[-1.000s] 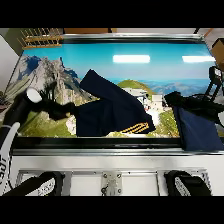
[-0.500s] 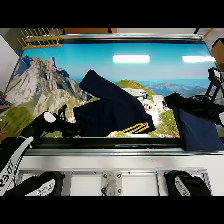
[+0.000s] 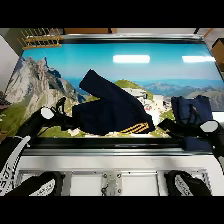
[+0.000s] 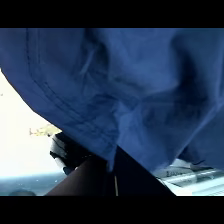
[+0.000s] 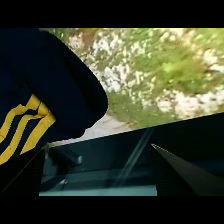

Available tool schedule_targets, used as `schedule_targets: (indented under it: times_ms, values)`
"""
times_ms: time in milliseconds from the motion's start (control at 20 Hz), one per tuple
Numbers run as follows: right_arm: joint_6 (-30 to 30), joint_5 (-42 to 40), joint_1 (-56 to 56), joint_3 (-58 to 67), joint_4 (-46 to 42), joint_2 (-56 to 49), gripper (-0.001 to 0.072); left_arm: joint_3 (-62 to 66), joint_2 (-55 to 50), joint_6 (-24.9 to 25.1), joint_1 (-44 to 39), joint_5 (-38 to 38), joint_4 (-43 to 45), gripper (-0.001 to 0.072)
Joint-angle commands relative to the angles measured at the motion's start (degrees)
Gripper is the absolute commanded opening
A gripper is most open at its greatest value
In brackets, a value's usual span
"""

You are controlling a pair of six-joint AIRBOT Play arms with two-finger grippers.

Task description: Fold the clothes and pants, and hang the long-sleeved shirts on hangers.

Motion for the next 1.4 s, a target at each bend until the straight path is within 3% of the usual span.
schedule_targets:
  times_ms: [0,150,200,300,350,450,700,900,1150,1350]
  values:
    - [-4.98,-7.78,4.13,-4.46,12.46,-7.19,0.0692,0.22,1.79,-0.02,0.09,0.13,0.52,0.0003]
    - [-8.96,-13.46,10.27,-4.28,19.04,-12.07,0.0686,0.22,1.75,-0.02,0.09,0.0,0.5,0.0003]
    - [-10.01,-15.06,11.39,-4.26,20.0,-12.66,0.0578,0.22,1.75,-0.02,0.09,-0.09,0.52,0.0003]
    - [-13.18,-16.24,11.91,-3.63,20.26,-12.55,0.0177,0.31,1.77,-0.02,0.13,-0.09,0.57,0.0003]
    - [-15.23,-15.76,11.76,-2.43,19.23,-11.98,0.0011,1.05,1.79,0.0,0.57,-0.59,0.59,0.0003]
    - [-15.63,-13.0,10.54,2.27,15.47,-9.35,0.001,5.33,3.91,0.39,2.8,-2.69,0.57,0.0003]
    - [-15.3,6.6,5.95,31.71,11.74,2.38,0.0009,31.23,17.81,0.2,8.68,-8.22,-0.07,0.0003]
    - [-9.46,9.07,5.97,49.77,11.72,10.64,0.001,51.1,27.85,0.13,7.89,-7.96,0.11,0.0003]
    - [-1.7,10.88,5.97,52.68,11.69,19.3,0.0009,58.01,36.22,-2.47,7.58,-7.19,0.15,0.0002]
    - [8.22,21.4,5.97,52.65,11.67,21.66,0.0009,58.82,36.7,-4.26,7.72,-8.35,0.59,0.0003]
